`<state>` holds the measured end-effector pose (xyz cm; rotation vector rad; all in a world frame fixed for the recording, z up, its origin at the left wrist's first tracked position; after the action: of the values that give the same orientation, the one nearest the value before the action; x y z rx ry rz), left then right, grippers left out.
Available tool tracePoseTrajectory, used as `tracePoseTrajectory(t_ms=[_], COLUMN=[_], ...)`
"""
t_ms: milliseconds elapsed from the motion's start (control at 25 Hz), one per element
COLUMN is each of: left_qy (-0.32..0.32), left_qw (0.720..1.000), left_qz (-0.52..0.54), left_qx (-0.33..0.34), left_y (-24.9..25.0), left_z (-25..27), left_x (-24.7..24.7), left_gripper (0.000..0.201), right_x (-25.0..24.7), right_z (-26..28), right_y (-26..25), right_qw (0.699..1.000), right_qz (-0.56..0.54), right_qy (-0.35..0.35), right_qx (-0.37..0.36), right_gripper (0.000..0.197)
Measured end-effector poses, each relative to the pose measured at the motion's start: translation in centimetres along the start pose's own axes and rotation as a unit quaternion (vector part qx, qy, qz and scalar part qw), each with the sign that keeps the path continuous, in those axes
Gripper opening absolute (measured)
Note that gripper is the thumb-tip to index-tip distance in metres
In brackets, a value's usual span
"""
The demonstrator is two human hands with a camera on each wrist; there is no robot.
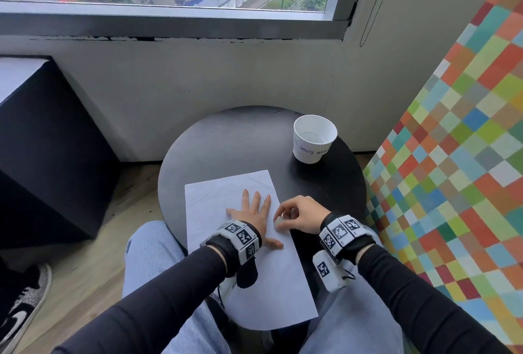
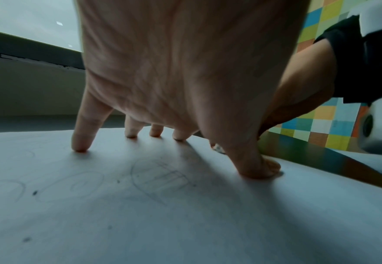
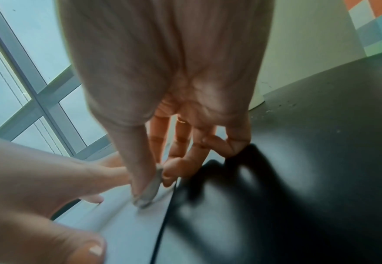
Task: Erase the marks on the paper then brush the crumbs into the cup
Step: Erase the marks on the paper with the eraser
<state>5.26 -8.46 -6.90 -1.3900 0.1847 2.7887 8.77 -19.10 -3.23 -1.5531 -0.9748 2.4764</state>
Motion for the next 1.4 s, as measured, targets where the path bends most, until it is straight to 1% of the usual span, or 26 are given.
tracePoseTrajectory(t_ms=[80, 120, 160, 240, 280, 400, 440, 480, 560, 600, 680, 720, 760, 800, 880, 920, 960, 1000, 1040, 1080, 1160, 1200, 1240, 1320, 1360, 1400], left_qy=[0.001, -0.001, -0.004, -0.005, -0.005, -0.001, -0.002, -0.005, -0.01, -0.009, 0.001, 0.004, 0.005, 0.004, 0.002, 0.004, 0.007, 0.008, 0.01, 0.01, 0.005, 0.005, 0.004, 0.005, 0.007, 0.011], left_qw=[1.0, 1.0, 1.0, 1.0, 1.0, 1.0, 1.0, 1.0, 1.0, 1.0, 1.0, 1.0, 1.0, 1.0, 1.0, 1.0, 1.0, 1.0, 1.0, 1.0, 1.0, 1.0, 1.0, 1.0, 1.0, 0.999], left_qz=[-0.001, 0.001, 0.002, 0.003, 0.002, 0.0, 0.002, 0.003, -0.001, -0.003, -0.002, 0.0, 0.002, 0.003, 0.0, -0.004, -0.006, -0.006, -0.005, -0.004, -0.005, -0.006, -0.006, -0.003, -0.006, -0.013], left_qx=[0.0, -0.001, -0.001, -0.002, -0.002, -0.001, -0.001, -0.001, -0.003, -0.003, 0.001, 0.003, 0.004, 0.004, 0.003, 0.003, 0.004, 0.004, 0.004, 0.005, 0.002, 0.002, 0.003, 0.012, 0.021, 0.034], left_y=[0.0, 0.1, 0.0, 0.0, 0.0, 0.1, 0.1, 0.1, 0.0, 0.0, 0.1, 0.1, 0.0, 0.0, 0.0, 0.0, 0.1, 0.1, 0.1, 0.1, 0.0, 0.0, 0.0, 0.0, -0.1, -0.3], left_z=[-0.1, -0.1, -0.1, -0.1, -0.1, -0.2, -0.2, -0.1, 0.0, 0.0, -0.1, -0.1, -0.1, -0.1, 0.0, 0.0, -0.1, -0.2, -0.3, -0.3, -0.2, -0.3, -0.3, -0.4, -0.4, -0.3], left_x=[0.0, 0.0, 0.0, 0.1, 0.1, 0.0, 0.0, 0.0, 0.0, 0.1, 0.0, -0.1, 0.0, 0.0, 0.1, 0.0, -0.1, -0.1, -0.1, -0.1, 0.0, 0.0, 0.1, 0.0, -0.1, -0.3], left_gripper=[0.122, 0.122, 0.122, 0.122, 0.122, 0.122, 0.122, 0.122, 0.122, 0.122, 0.122, 0.121, 0.121, 0.121, 0.122, 0.122, 0.122, 0.122, 0.121, 0.121, 0.122, 0.122, 0.122, 0.124, 0.126, 0.129], right_x=[-1.1, -1.2, -1.0, 0.2, 0.3, -1.2, -1.1, -0.7, 0.5, 0.5, -0.8, -1.2, -1.2, -0.7, 0.6, 0.6, 0.0, -0.7, -1.2, -1.1, 0.1, 0.3, 0.1, -0.8, -1.0, -0.9], right_z=[-0.2, -0.1, -0.2, -0.1, -0.1, -0.2, -0.1, -0.1, 0.1, 0.1, 0.0, 0.1, 0.1, 0.0, 0.0, 0.0, -0.2, -0.3, -0.2, -0.3, -0.4, -0.4, -0.4, -0.5, -0.4, -0.5], right_y=[0.5, 0.6, 0.5, 0.0, 0.0, 0.6, 0.6, 0.4, -0.1, -0.1, 0.5, 0.8, 0.9, 0.8, 0.1, -0.1, 0.1, 0.3, 0.5, 0.4, -0.1, -0.3, -0.1, 0.5, 0.7, 0.8], right_qw=[0.996, 0.995, 0.996, 1.0, 1.0, 0.992, 0.992, 0.995, 0.999, 1.0, 0.993, 0.989, 0.989, 0.993, 1.0, 1.0, 0.999, 0.995, 0.992, 0.993, 1.0, 1.0, 1.0, 0.995, 0.992, 0.99], right_qz=[-0.023, -0.032, -0.033, -0.024, -0.02, -0.044, -0.048, -0.044, -0.031, -0.028, -0.039, -0.041, -0.042, -0.039, -0.018, -0.011, -0.018, -0.031, -0.037, -0.036, -0.02, -0.014, -0.015, -0.036, -0.042, -0.046], right_qy=[0.074, 0.088, 0.075, 0.006, 0.003, 0.108, 0.109, 0.082, 0.007, 0.012, 0.1, 0.132, 0.132, 0.099, 0.005, 0.001, 0.032, 0.08, 0.108, 0.1, 0.015, -0.01, 0.001, 0.081, 0.109, 0.119], right_qx=[0.034, 0.037, 0.027, 0.003, 0.004, 0.046, 0.043, 0.03, 0.005, 0.008, 0.042, 0.055, 0.056, 0.046, 0.019, 0.019, 0.03, 0.046, 0.054, 0.047, 0.019, 0.014, 0.02, 0.048, 0.056, 0.057], right_gripper=[0.011, 0.01, 0.009, 0.01, 0.01, 0.008, 0.007, 0.008, 0.011, 0.011, 0.01, 0.009, 0.008, 0.008, 0.01, 0.01, 0.009, 0.007, 0.006, 0.006, 0.007, 0.008, 0.009, 0.009, 0.008, 0.007])
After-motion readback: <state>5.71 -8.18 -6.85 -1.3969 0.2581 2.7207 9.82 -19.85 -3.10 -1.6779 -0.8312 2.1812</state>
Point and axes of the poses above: each hand's wrist, its own z-axis away from the middle knuckle, its own x-axis out of the palm, y = z × x, the point moved 9 cm from there along -z, towards the middle knuckle, and after that the axes turned 7 degrees about z, right-handed, at the moved point
